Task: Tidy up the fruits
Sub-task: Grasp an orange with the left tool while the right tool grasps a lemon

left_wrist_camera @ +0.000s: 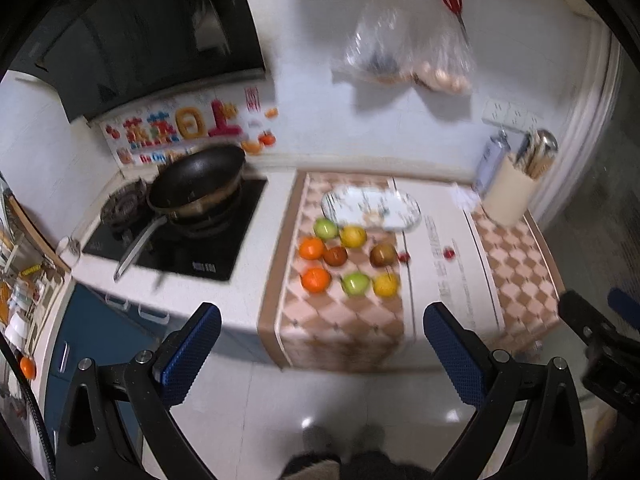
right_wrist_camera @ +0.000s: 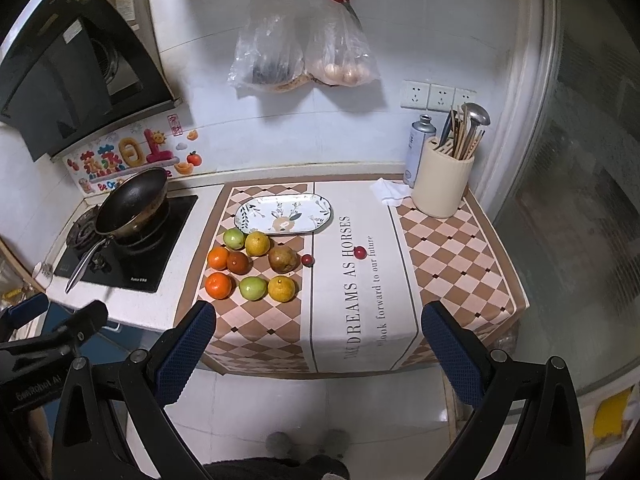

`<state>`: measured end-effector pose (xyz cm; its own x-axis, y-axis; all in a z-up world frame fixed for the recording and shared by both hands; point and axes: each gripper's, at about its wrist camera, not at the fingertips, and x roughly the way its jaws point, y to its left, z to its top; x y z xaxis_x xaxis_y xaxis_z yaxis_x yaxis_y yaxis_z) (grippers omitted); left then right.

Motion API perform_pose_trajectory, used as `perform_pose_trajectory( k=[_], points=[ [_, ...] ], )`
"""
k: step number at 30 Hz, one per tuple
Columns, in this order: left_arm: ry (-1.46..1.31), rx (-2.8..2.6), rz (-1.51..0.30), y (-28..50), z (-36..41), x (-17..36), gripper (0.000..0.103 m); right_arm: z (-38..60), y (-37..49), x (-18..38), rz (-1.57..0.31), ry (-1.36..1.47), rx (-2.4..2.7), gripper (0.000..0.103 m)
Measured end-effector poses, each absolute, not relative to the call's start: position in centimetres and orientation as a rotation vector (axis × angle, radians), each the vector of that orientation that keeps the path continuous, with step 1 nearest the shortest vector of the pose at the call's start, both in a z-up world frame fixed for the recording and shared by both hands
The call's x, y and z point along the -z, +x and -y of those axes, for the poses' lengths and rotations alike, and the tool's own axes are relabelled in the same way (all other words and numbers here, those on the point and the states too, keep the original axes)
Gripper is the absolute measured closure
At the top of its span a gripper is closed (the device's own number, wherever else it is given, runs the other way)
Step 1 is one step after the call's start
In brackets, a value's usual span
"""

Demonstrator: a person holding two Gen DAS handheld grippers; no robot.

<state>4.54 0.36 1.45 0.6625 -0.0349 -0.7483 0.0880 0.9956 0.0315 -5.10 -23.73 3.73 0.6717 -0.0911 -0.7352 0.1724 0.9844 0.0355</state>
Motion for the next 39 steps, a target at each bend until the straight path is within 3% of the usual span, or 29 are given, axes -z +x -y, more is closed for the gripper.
perform_pose_trajectory(
  k=[4,9,22,26,33,39],
  points=[
    [0.076,0.015,-0.786,6.8,-2.6,0.2,0.0,23.6,-3.7,-2.0,-0.801,0.179,0.153,0.0],
    [0.089,-0.04,-0.85,11.2,-6.3,4.0,0.0,23.1,-0.4,1.9,-0.831,0.262,0.134,0.0],
    [-0.087,-0.04,-1.273,23.4,-9.3,17.3,0.0,23.0,14.8,15.9,-1.098,0.335,0.06,0.0],
    [-0.16,0.003,-1.421,27.6,-7.6,22.4,0.007,23.0,20.4,22.0,-1.229,0.344,0.012,0.0],
    [-0.184,0.053,-1.646,32.0,-4.2,30.1,0.011,23.1,26.8,32.3,-1.438,0.454,-0.047,0.009],
    [-0.208,0.056,-1.721,32.8,-3.4,33.1,0.011,22.2,28.0,36.5,-1.527,0.512,-0.083,0.014]
  ],
)
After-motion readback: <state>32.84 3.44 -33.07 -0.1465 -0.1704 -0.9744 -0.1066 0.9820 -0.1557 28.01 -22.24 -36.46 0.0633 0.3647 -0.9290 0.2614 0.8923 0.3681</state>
